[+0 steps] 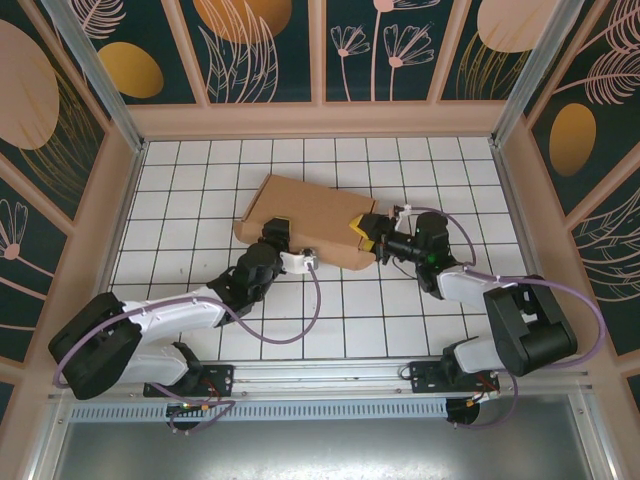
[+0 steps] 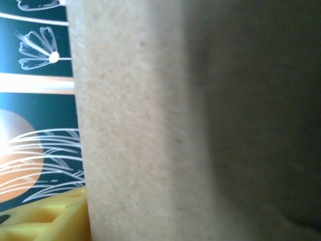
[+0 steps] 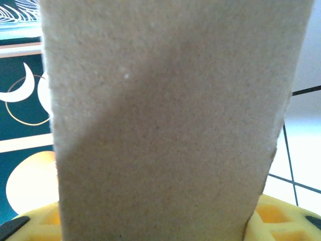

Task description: Fold the paper box

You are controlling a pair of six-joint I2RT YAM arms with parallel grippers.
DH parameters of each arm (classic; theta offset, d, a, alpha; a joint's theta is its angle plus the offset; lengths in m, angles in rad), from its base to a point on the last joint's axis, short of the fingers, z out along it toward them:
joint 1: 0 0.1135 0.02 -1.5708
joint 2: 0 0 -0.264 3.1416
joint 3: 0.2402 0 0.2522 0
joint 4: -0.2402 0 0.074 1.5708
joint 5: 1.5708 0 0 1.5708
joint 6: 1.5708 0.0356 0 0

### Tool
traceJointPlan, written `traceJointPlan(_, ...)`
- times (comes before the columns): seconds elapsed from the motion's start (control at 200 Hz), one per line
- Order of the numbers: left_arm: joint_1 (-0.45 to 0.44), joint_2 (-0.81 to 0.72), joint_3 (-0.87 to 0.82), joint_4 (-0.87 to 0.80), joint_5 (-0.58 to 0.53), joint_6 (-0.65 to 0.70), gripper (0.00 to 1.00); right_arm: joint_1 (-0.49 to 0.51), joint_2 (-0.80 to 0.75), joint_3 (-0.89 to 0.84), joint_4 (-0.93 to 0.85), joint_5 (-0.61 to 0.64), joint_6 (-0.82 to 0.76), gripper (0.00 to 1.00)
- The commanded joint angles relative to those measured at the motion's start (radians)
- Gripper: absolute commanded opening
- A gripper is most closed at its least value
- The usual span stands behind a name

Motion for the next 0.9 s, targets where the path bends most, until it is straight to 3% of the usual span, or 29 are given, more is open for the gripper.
traceJointPlan(0.0,-0.009,0.01,0.019,0.064,-0.08,0.063,0.55,0.036,-0.006,-0.005,0.188,-0.077,0.06,0.57)
traceJointPlan(0.175,-0.011,-0.029,0.038,0.039,-0.113,0.076,0.46,0.045,-0.018,-0.026,0.182,-0.052,0.049,0.69)
traceJointPlan(0.285,-0.012,-0.07,0.052,-0.043,-0.097,0.058,0.43,0.036,-0.043,-0.043,0.156,-0.03,0.031,0.99)
traceJointPlan(0.375,-0.012,-0.098,0.102,-0.202,-0.092,-0.008,0.43,0.009,-0.114,-0.065,0.025,0.026,-0.033,0.99)
traceJointPlan(0.51,-0.012,-0.139,0.225,-0.545,-0.034,-0.149,0.44,-0.085,-0.298,-0.074,-0.36,0.161,-0.228,0.99)
traceJointPlan(0.666,-0.012,-0.11,0.435,-1.013,0.108,-0.324,0.45,-0.19,-0.473,0.008,-0.82,0.434,-0.487,0.99)
traceJointPlan(0.786,-0.012,-0.03,0.641,-1.337,0.255,-0.459,0.48,-0.2,-0.504,0.078,-0.906,0.537,-0.635,0.99)
traceJointPlan(0.896,-0.019,0.055,0.783,-1.552,0.322,-0.538,0.49,-0.2,-0.434,0.131,-0.914,0.464,-0.742,0.99)
